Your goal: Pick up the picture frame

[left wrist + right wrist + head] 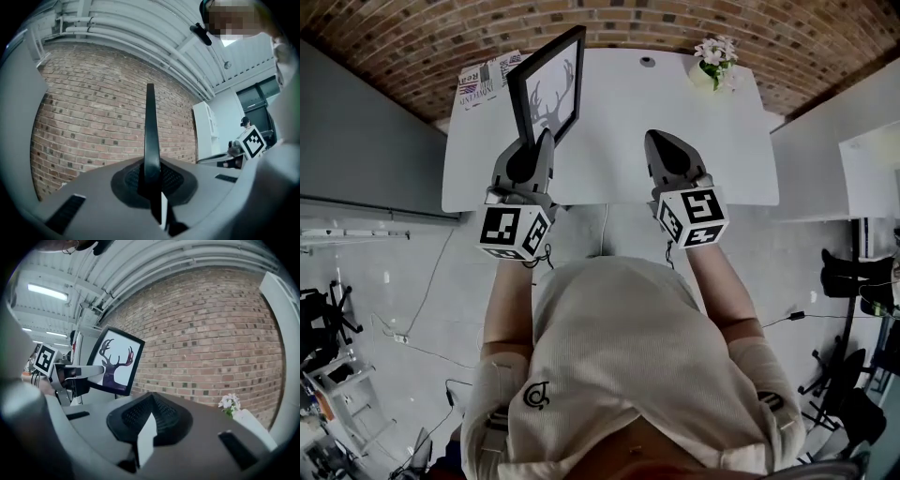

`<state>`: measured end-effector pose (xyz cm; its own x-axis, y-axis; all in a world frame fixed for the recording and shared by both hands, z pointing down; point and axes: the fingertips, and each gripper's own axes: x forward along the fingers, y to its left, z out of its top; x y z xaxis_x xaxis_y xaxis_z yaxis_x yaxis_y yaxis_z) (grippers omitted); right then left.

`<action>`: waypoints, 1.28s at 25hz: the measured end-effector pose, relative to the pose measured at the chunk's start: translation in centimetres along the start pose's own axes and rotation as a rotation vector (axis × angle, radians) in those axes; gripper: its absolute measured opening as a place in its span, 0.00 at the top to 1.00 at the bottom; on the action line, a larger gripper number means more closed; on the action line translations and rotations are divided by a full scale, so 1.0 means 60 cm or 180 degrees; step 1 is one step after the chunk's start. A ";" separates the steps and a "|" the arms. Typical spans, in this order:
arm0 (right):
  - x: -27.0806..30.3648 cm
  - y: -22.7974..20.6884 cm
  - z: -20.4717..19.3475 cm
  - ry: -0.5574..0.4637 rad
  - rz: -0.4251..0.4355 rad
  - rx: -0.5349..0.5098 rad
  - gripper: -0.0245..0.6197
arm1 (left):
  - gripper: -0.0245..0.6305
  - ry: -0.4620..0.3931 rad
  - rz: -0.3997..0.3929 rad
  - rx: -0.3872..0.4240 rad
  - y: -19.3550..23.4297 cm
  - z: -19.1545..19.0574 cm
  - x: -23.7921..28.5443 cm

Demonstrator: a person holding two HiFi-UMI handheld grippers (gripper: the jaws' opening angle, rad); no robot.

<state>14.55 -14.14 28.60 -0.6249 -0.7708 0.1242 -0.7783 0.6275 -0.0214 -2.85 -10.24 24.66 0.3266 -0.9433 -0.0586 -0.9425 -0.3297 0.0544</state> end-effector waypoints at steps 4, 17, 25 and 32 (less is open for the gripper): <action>-0.011 -0.004 0.019 -0.0162 -0.0092 -0.0130 0.95 | 0.93 -0.0045 0.0014 0.0049 -0.005 0.014 -0.003; -0.005 0.003 0.006 0.0005 -0.0098 -0.0210 0.95 | 0.93 -0.0045 -0.0037 0.0084 -0.014 0.014 0.000; -0.014 -0.008 0.012 -0.0089 -0.0164 -0.0146 0.95 | 0.93 -0.0076 -0.0010 0.0067 -0.015 0.017 -0.001; -0.018 -0.020 0.013 -0.0102 -0.0156 -0.0143 0.95 | 0.93 -0.0059 -0.0011 0.0085 -0.024 0.017 0.006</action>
<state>16.09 -14.16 27.71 -0.5883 -0.8034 0.0921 -0.8049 0.5927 0.0285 -1.44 -10.08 23.56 0.3289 -0.9412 -0.0771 -0.9430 -0.3317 0.0277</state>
